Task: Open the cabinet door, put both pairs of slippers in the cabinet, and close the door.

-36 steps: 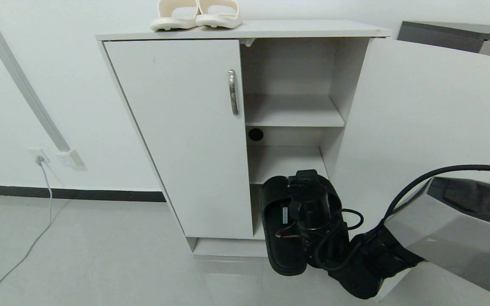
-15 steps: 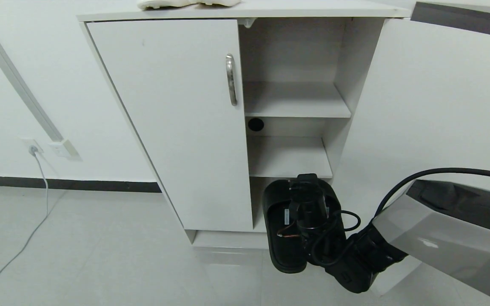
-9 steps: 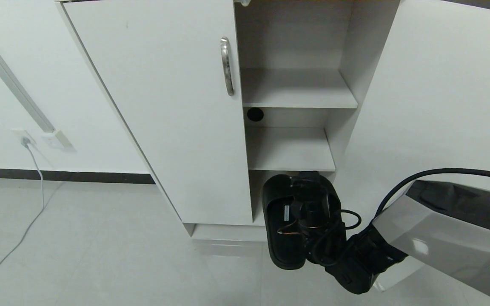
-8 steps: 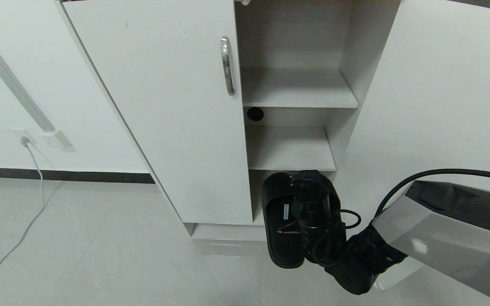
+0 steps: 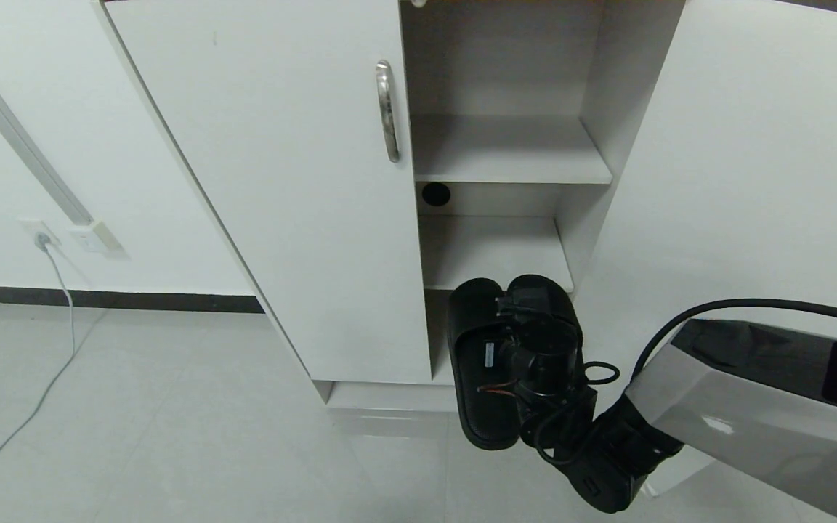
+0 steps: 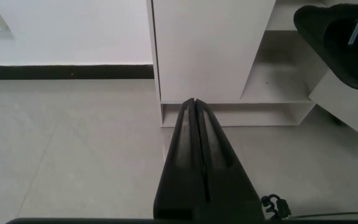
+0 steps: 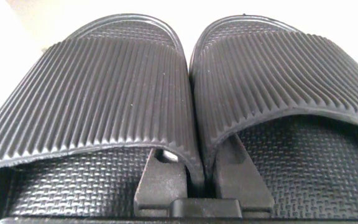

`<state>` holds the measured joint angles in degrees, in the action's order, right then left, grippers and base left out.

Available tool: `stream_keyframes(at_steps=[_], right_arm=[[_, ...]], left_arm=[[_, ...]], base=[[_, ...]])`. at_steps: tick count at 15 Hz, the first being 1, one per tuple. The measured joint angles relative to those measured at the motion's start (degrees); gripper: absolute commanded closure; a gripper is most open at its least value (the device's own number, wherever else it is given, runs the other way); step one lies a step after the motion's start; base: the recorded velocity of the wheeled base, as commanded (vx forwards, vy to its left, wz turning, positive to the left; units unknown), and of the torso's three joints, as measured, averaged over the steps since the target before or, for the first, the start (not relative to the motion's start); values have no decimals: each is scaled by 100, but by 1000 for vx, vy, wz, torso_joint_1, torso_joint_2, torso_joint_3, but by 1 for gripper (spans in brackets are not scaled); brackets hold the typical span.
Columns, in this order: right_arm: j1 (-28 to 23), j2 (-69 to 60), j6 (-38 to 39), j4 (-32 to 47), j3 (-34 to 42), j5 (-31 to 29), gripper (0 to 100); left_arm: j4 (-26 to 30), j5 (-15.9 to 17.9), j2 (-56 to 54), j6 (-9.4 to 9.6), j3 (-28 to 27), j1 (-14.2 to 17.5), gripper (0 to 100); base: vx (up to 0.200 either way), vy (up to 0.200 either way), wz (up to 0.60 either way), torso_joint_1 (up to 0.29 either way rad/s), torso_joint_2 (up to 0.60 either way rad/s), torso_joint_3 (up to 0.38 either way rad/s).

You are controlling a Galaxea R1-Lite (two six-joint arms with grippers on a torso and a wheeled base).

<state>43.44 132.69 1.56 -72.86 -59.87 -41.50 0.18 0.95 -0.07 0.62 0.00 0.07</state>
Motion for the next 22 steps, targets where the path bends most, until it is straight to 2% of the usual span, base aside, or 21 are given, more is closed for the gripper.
stream_keyframes(at_steps=[4,13,18,22], right_arm=[[-46,93,0,-11,-22,-18,100],[-46,132,-101,-76,13,-5,100],[-96,179,-189,-246,-22,9,100],[-258,344,-188,167,-490,20,100]], left_arm=[[0,2,0,-2,0,0,100],[0,11,0,-2,0,0,100],[-2,2,0,-2,0,0,100],[0,2,0,-9,0,0,100]], base=[[0,0,0,0,0,0],[200,0,0,2,3,0],[0,0,0,0,0,0],[0,0,0,0,0,0]])
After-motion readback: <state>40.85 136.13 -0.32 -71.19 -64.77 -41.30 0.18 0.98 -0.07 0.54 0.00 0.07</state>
